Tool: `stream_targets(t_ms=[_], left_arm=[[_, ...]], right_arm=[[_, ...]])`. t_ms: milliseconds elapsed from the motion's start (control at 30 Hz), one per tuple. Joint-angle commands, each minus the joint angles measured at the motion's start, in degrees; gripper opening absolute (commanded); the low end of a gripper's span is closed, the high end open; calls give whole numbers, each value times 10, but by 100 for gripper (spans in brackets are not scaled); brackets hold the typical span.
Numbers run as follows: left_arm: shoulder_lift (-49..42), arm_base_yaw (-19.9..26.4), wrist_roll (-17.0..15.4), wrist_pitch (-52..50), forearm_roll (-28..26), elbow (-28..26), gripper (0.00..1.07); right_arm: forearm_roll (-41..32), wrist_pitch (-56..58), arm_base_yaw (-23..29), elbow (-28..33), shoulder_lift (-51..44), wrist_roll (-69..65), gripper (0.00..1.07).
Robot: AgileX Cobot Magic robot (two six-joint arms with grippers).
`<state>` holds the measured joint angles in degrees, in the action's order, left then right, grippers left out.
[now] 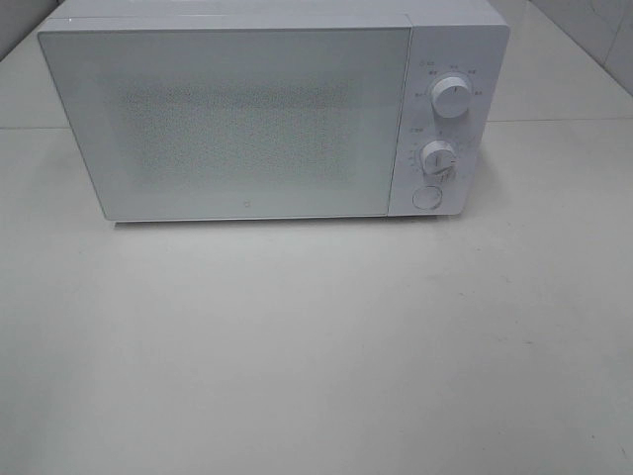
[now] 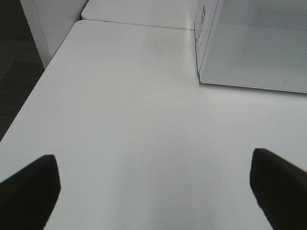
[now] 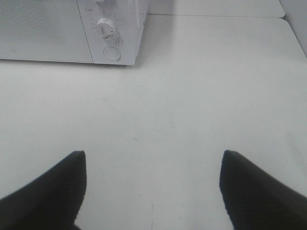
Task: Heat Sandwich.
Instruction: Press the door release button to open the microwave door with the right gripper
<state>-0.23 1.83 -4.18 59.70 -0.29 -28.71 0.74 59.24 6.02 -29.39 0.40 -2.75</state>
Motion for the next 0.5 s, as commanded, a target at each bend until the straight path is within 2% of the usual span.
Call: stream_targets(t_ms=[33,233,500], left_arm=[[-13,2,-1,-5,-5,2,103],[-13,2,-1,-5,-5,2,103],[-13,2,-1,-5,-5,2,103]], right_arm=[[-7,-23,-2,-9,33,6,75],[-7,-57,-2,-13,86,6,75],[-14,-177,-2,-13,163,2,75]])
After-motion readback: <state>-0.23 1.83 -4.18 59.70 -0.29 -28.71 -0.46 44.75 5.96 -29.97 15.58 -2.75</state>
